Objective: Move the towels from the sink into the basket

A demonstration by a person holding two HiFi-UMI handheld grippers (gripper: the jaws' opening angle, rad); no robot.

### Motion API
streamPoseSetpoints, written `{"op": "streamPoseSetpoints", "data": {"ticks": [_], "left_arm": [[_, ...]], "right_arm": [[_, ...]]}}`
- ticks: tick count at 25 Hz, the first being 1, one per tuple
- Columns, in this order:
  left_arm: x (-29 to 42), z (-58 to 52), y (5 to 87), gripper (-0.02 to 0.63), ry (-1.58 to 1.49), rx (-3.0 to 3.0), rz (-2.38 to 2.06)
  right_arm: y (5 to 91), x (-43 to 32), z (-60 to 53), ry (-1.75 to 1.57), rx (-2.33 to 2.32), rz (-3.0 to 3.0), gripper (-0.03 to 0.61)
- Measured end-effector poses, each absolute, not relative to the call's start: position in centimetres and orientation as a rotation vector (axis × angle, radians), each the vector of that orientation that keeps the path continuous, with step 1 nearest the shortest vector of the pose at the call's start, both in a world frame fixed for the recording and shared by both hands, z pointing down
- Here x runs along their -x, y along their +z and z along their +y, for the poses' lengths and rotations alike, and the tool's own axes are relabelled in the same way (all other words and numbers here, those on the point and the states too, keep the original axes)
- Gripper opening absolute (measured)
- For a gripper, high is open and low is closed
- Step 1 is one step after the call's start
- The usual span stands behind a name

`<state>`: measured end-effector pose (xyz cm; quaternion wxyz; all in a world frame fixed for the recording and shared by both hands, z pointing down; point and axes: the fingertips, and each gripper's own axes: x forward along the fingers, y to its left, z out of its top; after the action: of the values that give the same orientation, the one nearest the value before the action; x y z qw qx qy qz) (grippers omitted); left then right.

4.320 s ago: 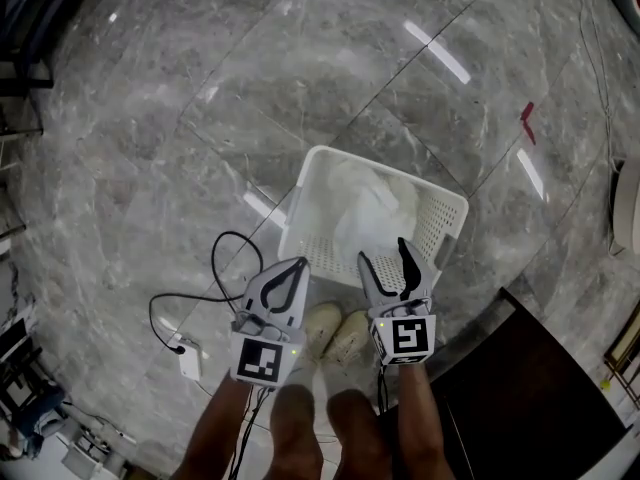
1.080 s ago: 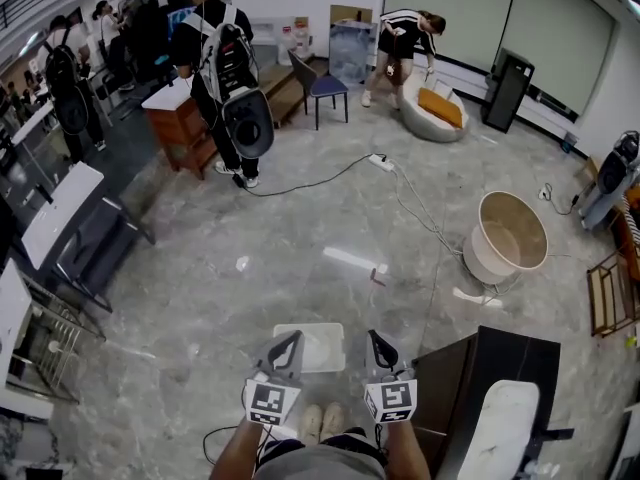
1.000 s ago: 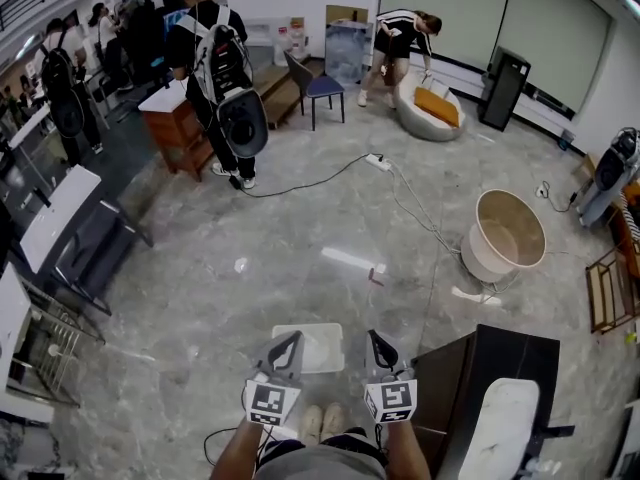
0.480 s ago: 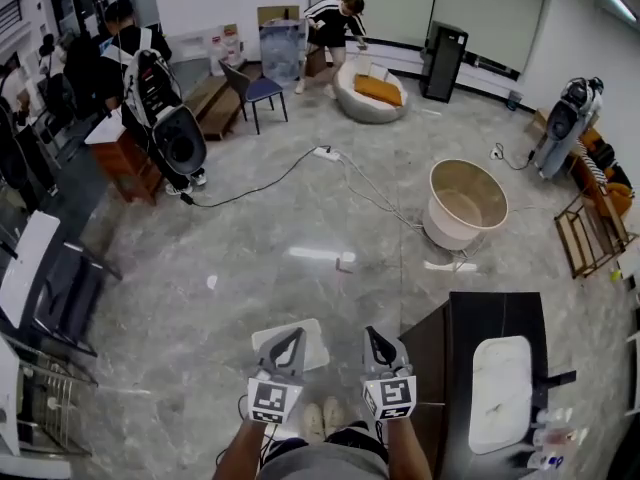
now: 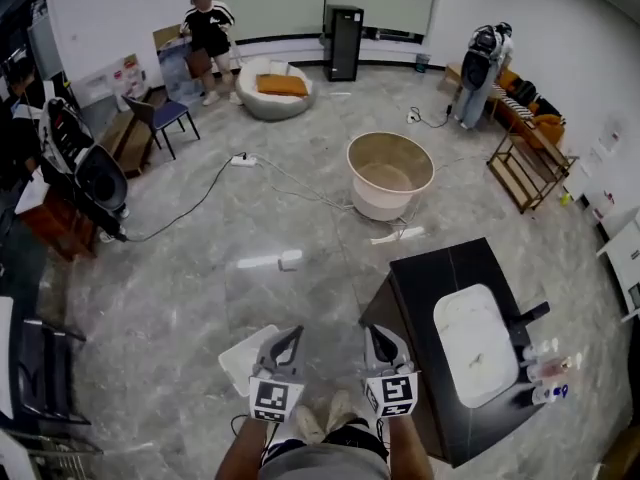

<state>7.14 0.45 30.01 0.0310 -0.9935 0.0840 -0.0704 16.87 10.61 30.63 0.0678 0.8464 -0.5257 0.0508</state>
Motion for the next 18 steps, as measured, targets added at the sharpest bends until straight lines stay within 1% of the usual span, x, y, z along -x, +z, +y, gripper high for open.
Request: {"op": "streamPoseSetpoints", "data": {"ticks": [13,18], "left_arm": [[-21.8,13.6,29.0,0.009,-0.157,3.063,-0.291],[-27.1,19.5,30.2,0.009,-0.184,3.04,-0.439]], "right_arm": [[30.1,-27.0,26.8,0.194,-2.807,-1.098,0.0],[30.8,-31.1,32.9,0.233,-2.865,-0.97,0.0]]}}
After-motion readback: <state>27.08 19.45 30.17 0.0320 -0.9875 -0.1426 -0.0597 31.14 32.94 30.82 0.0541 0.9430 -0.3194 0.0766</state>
